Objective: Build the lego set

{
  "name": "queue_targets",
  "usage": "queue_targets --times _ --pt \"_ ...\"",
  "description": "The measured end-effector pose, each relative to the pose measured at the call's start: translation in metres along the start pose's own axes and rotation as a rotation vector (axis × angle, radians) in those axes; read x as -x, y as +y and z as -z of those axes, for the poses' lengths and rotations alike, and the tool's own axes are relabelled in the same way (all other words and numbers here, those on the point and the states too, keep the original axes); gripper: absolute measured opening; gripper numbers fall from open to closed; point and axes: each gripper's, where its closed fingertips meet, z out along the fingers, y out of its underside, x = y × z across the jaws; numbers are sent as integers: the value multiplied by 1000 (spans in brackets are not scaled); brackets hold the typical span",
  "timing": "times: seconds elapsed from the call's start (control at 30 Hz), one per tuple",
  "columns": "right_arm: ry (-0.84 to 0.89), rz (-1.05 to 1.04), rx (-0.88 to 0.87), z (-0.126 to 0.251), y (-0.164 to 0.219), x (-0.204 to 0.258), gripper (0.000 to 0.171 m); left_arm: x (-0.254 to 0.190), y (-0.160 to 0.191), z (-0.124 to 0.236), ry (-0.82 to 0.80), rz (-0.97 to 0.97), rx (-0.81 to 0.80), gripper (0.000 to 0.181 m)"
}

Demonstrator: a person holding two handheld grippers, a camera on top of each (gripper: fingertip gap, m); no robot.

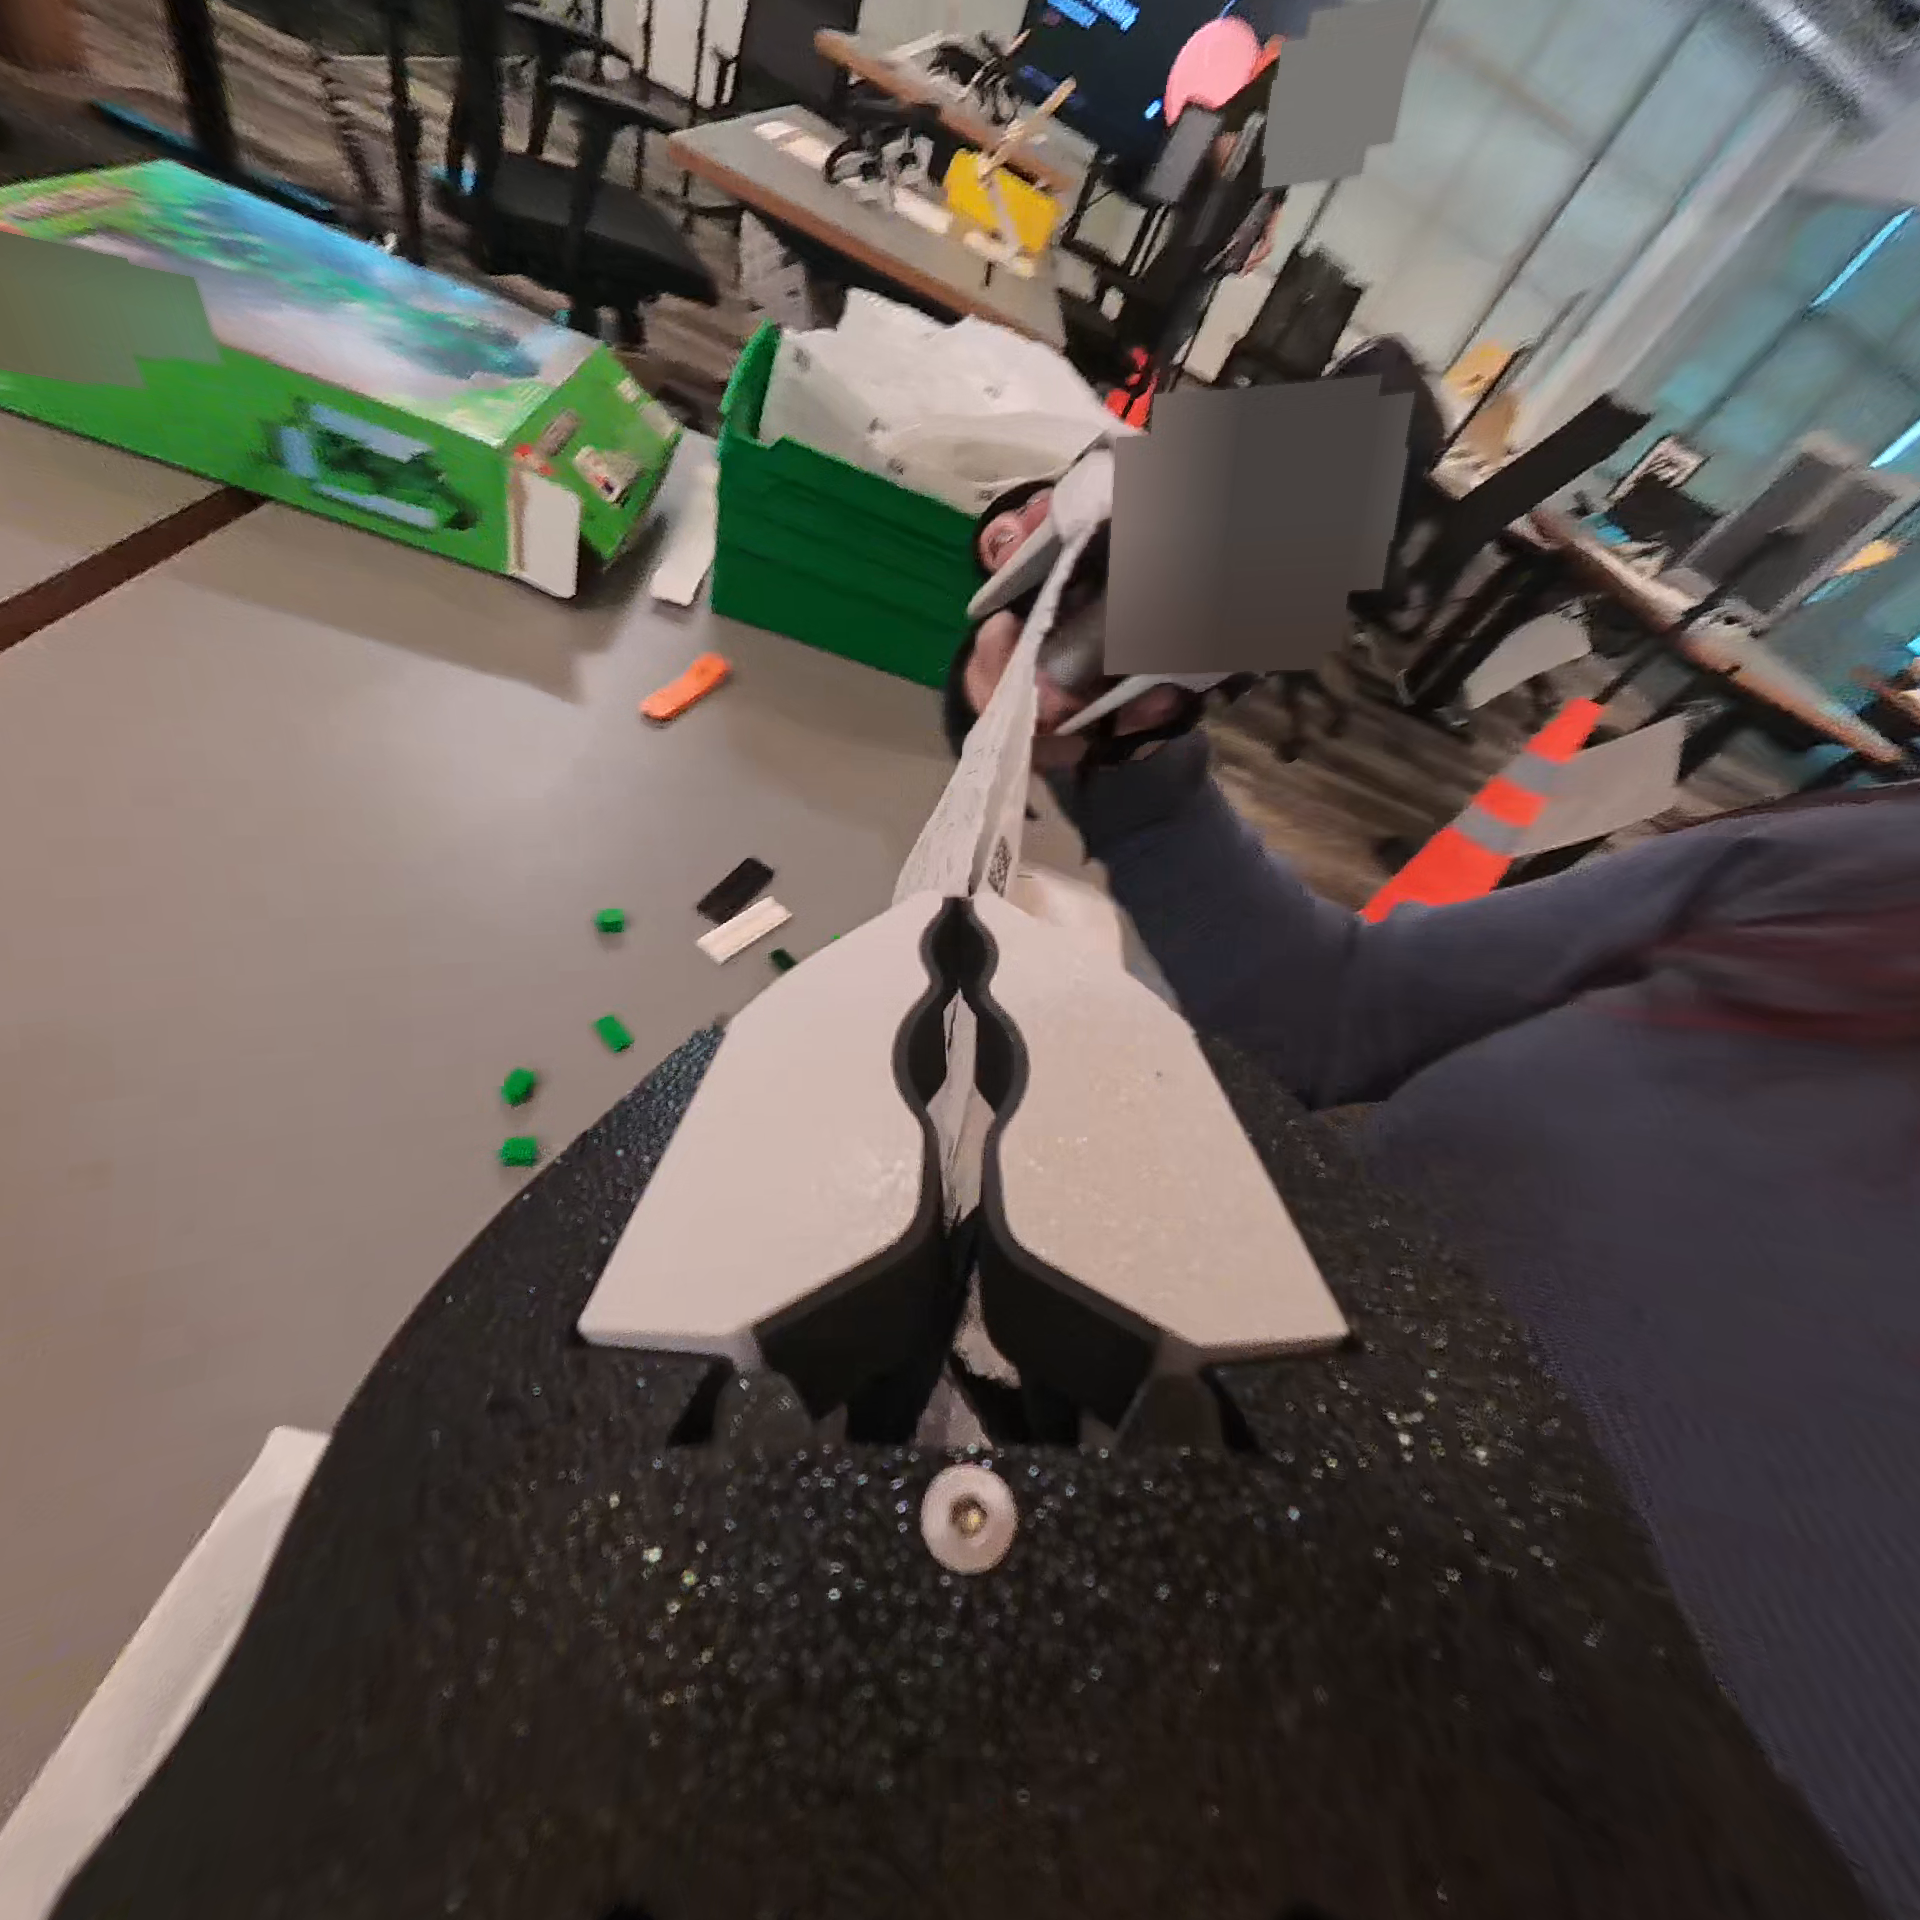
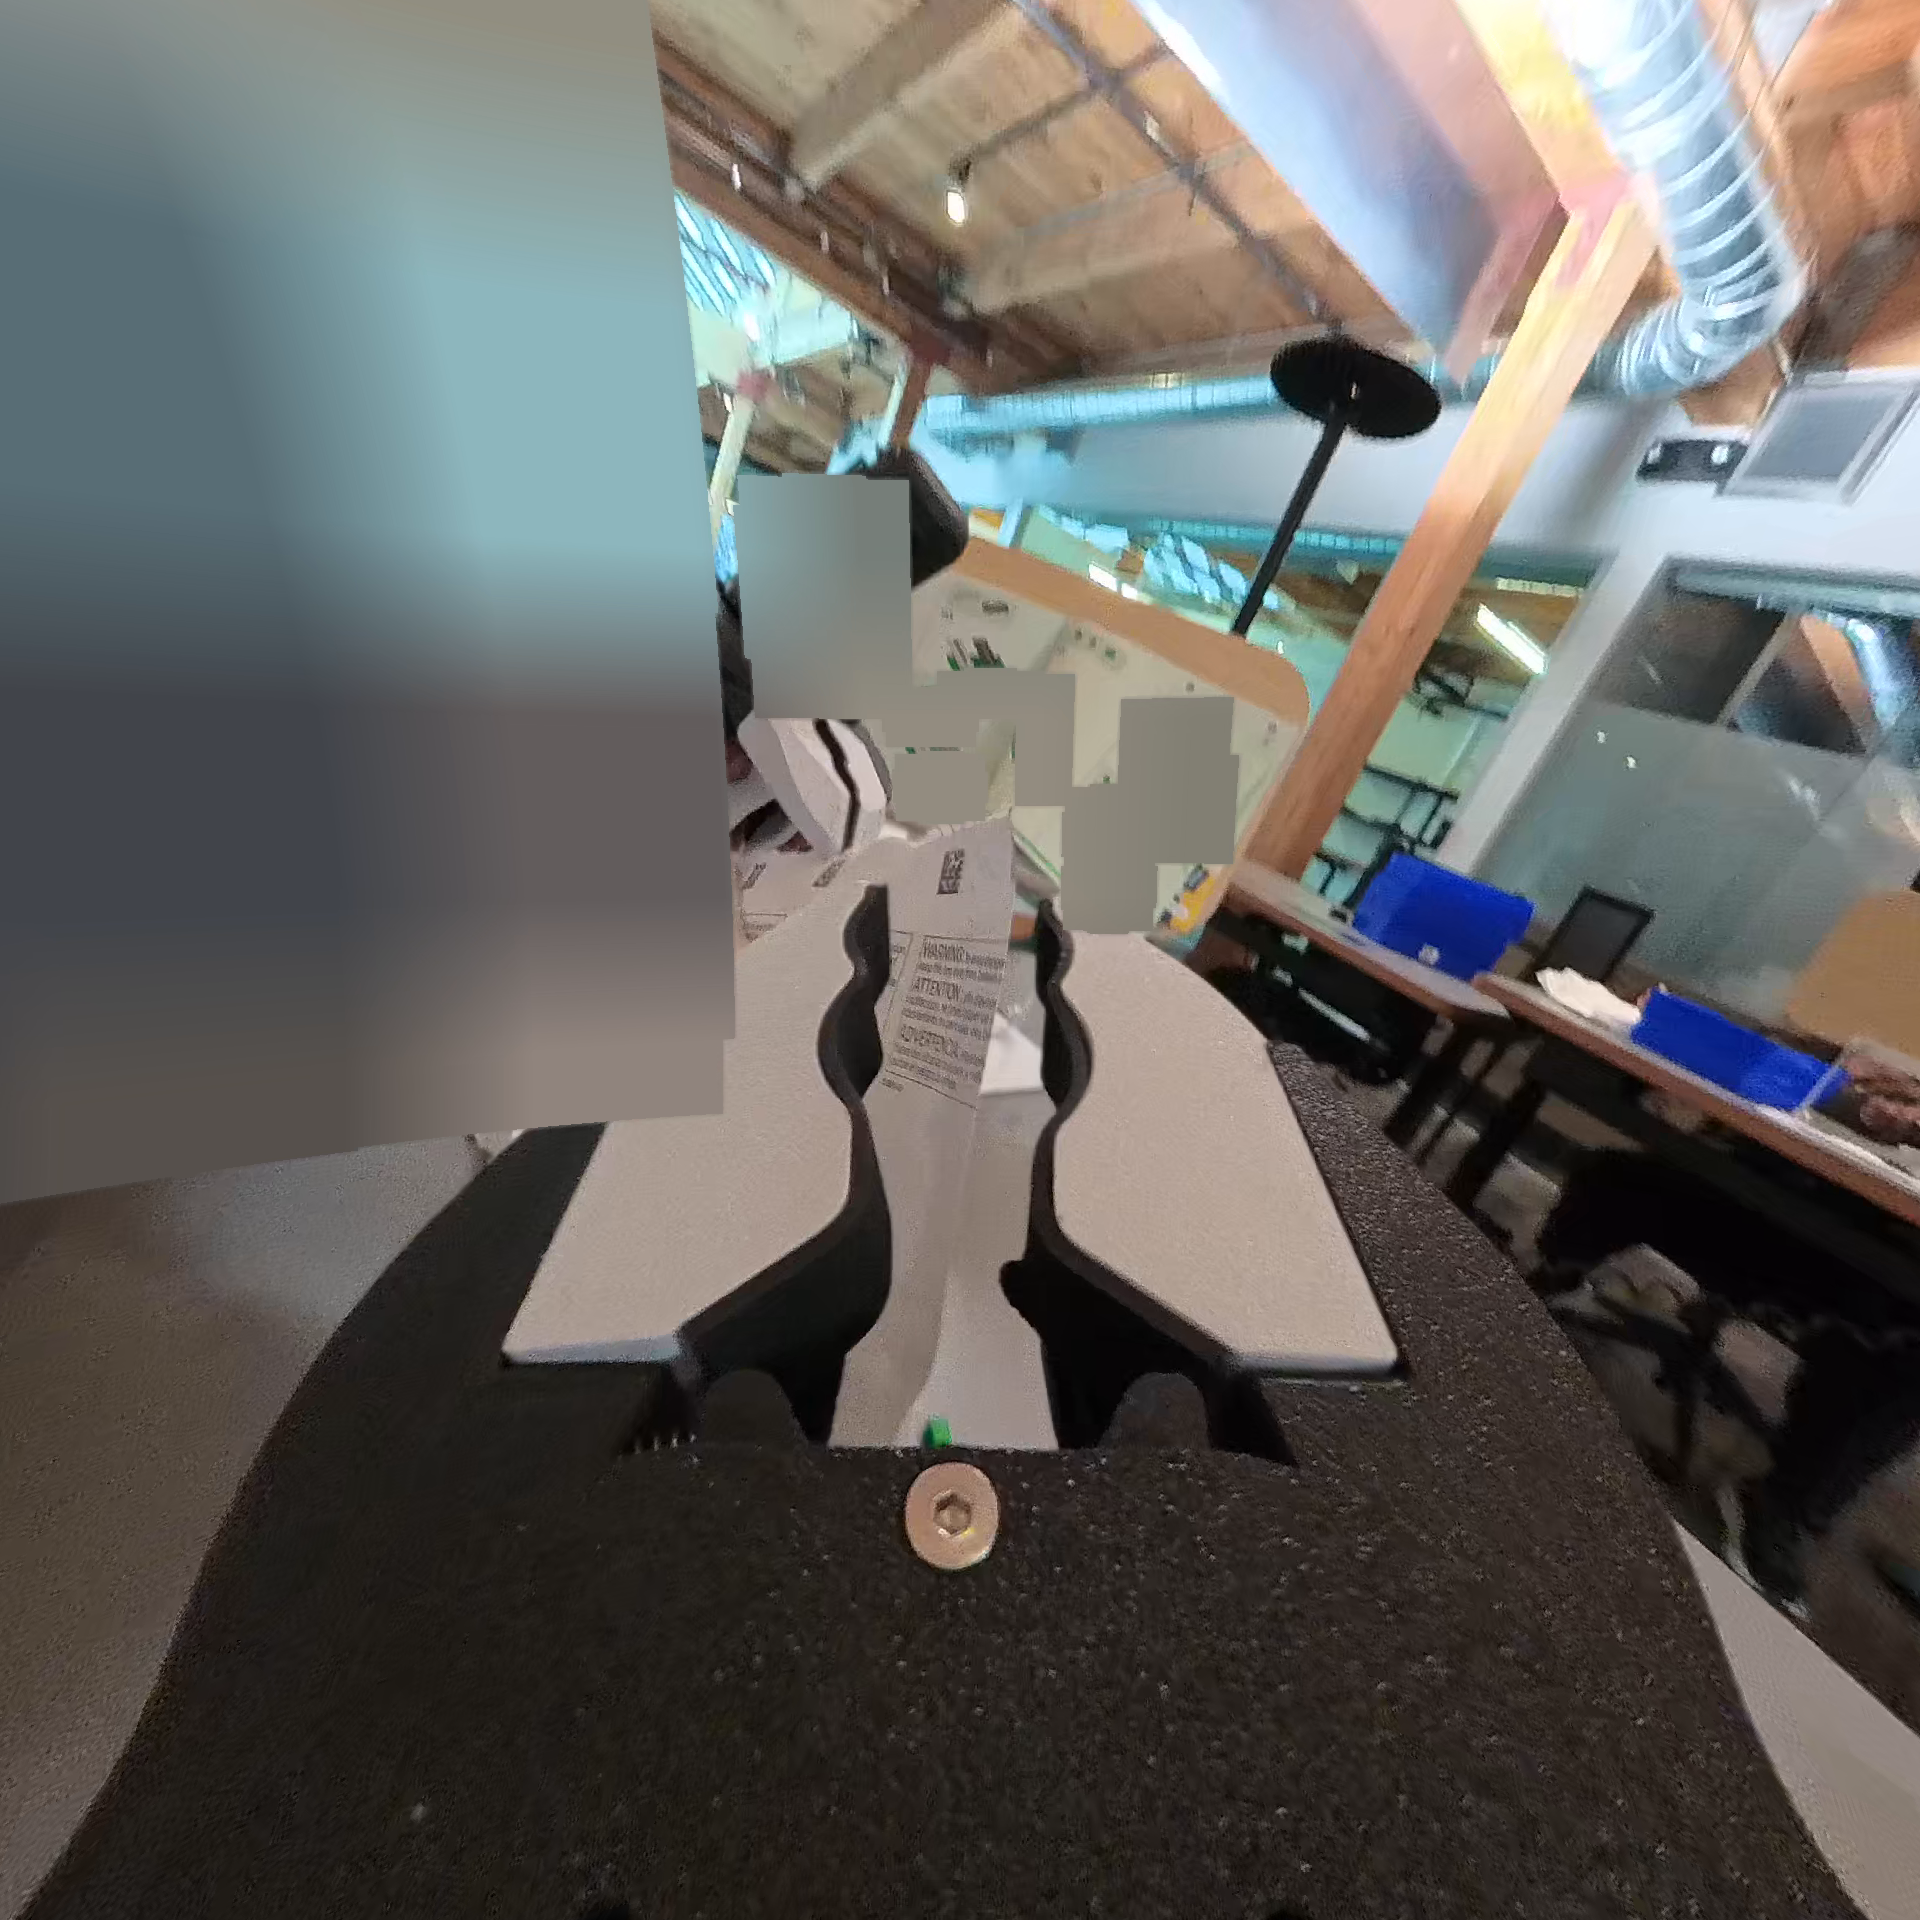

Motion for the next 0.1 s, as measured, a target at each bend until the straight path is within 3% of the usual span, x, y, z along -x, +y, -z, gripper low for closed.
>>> queue_targets --times 0.1 --pt "-28 80 156 -5 11 8 30 19 8 -6 -124 -78 99 0"
